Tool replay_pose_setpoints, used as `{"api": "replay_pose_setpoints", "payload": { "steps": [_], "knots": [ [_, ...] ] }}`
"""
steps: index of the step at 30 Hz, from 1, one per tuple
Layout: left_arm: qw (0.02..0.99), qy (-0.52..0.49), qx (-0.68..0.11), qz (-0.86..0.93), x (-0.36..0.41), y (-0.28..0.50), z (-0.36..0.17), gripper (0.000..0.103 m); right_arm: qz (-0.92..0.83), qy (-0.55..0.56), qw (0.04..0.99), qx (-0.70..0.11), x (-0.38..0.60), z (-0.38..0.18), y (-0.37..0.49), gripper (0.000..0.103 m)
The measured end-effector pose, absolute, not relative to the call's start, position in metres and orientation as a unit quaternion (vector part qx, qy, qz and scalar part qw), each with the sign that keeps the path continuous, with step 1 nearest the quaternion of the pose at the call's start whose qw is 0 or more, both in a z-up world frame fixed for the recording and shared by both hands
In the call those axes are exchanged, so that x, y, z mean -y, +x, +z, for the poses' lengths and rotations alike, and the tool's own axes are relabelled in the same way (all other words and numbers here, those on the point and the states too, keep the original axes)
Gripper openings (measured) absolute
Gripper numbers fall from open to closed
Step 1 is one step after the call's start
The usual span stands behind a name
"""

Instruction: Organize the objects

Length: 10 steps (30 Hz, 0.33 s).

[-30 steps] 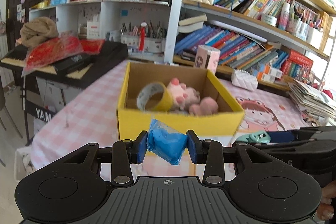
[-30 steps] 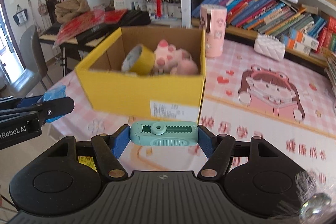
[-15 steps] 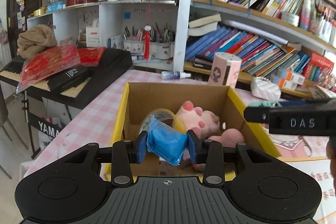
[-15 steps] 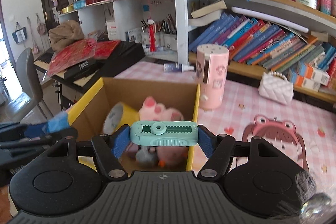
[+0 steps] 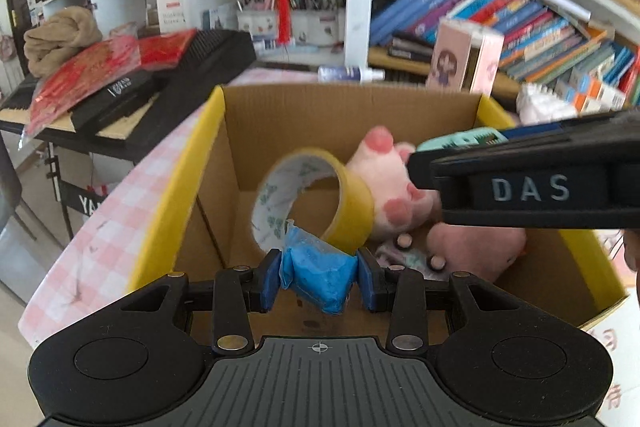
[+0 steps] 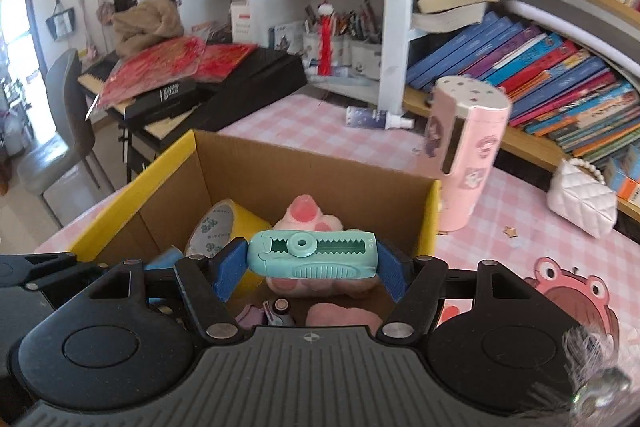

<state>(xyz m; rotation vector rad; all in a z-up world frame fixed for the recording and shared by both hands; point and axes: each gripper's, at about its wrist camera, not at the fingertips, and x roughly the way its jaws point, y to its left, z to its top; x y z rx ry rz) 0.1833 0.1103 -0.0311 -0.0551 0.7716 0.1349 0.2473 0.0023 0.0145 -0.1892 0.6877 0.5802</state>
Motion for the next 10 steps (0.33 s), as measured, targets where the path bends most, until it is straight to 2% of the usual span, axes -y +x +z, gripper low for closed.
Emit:
{"api": "replay_pose_setpoints", "payload": {
  "steps": [10],
  "knots": [
    [0.918, -0.008, -0.389, 0.071, -0.108, 0.191, -0.038, 0.041, 0.312, -0.144, 0.864, -0.367, -0.022, -0.010, 0.262, 0.067]
  ]
}}
